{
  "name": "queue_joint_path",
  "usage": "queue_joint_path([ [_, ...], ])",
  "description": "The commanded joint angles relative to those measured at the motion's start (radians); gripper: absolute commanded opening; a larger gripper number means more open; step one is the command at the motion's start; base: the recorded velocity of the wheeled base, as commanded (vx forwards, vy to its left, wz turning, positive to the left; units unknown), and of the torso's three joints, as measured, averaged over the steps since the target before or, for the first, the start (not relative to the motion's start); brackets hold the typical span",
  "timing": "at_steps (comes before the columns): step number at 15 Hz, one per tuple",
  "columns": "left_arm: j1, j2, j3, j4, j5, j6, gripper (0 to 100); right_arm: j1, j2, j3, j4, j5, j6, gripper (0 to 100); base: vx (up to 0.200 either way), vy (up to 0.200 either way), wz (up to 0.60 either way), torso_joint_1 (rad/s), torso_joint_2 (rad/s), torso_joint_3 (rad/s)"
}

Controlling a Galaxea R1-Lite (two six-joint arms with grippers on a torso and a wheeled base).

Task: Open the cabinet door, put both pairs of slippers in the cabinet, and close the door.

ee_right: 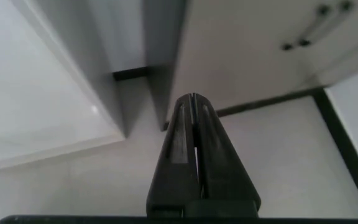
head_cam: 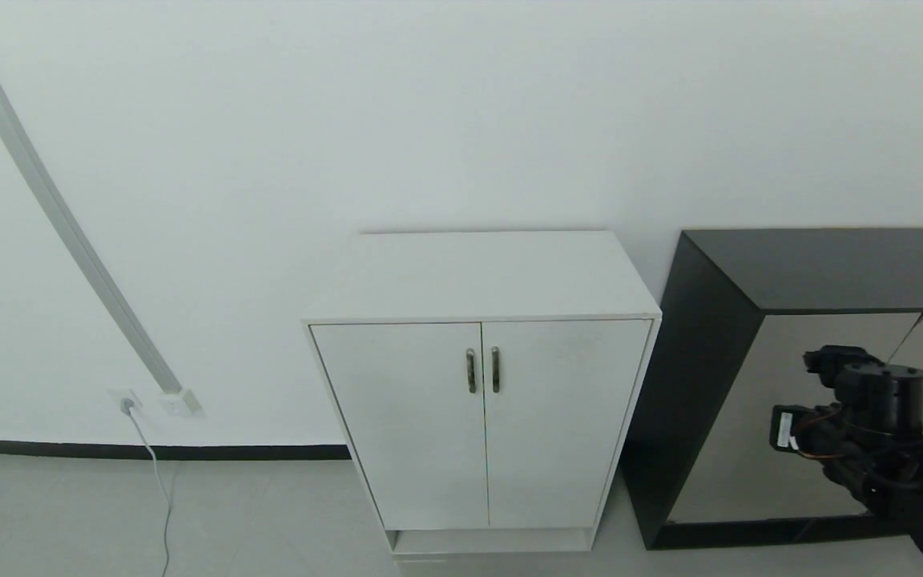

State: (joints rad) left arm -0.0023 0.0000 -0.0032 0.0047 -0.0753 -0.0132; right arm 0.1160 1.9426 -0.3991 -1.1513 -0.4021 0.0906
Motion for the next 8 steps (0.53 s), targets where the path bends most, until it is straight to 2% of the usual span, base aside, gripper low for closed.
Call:
queue_joint_path([
  [1,0.001,0.000,0.000,0.000,0.000,-0.001,0,-0.093,-0.151,0.123,-0.010,-0.001,-0.005,0,0.000,0.000,0.00,0.000,0.00,0.000],
  [4,0.001,0.000,0.000,0.000,0.000,-0.001,0,-0.157,-0.271,0.223,-0.010,0.016,-0.025,0,0.000,0.000,0.00,0.000,0.00,0.000],
  [8,-0.001,0.000,0.000,0.000,0.000,-0.001,0,-0.165,-0.435,0.349,-0.007,0.060,-0.055,0,0.000,0.000,0.00,0.000,0.00,0.000],
])
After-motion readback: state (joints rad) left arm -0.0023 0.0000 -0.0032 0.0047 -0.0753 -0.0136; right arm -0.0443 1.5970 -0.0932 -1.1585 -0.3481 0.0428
